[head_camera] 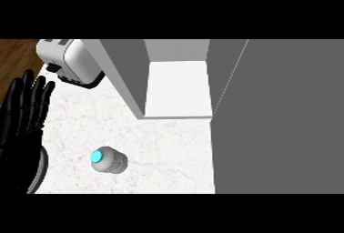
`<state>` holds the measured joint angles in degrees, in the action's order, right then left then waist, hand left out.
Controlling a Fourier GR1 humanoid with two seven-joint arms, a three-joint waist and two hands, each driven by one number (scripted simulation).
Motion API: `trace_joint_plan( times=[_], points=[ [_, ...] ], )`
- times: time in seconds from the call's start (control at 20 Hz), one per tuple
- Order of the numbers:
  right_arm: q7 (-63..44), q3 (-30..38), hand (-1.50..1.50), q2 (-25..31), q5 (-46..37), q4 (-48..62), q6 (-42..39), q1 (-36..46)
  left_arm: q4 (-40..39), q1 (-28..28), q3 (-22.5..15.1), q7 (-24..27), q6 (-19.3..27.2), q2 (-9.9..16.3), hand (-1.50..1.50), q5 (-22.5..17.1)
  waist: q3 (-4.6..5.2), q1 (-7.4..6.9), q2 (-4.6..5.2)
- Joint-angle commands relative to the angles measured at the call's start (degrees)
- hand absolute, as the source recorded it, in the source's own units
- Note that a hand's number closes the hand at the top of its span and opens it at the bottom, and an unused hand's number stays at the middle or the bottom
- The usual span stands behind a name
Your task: Pick up the bottled water, place it into the cabinet and close the cabinet
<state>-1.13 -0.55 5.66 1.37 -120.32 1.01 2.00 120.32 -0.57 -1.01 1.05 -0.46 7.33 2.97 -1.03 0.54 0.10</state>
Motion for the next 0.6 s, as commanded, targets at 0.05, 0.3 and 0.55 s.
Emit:
trace_joint_plan(
  times=[0.05, 0.3, 0.55],
  points=[
    [-0.39, 1.6, -1.5, 1.49, 2.61, -3.45, -2.27, -3.92, -1.2, 1.12, 0.86, 3.27, -9.34, 2.96, -1.5, -10.23, 1.07, -0.03, -0.2],
    [-2.7, -7.24, -1.5, 1.18, 3.68, -5.17, -7.1, -6.23, -3.68, 6.14, -4.79, -2.03, -23.5, 5.46, -1.5, -28.64, 1.27, 0.13, -0.17],
    [-6.94, -10.47, -1.5, 1.64, 4.27, -11.97, -7.82, -10.79, -3.95, 10.51, 4.14, -4.79, -33.08, 15.39, -1.5, -45.75, 1.14, -0.46, -0.31]
  ],
)
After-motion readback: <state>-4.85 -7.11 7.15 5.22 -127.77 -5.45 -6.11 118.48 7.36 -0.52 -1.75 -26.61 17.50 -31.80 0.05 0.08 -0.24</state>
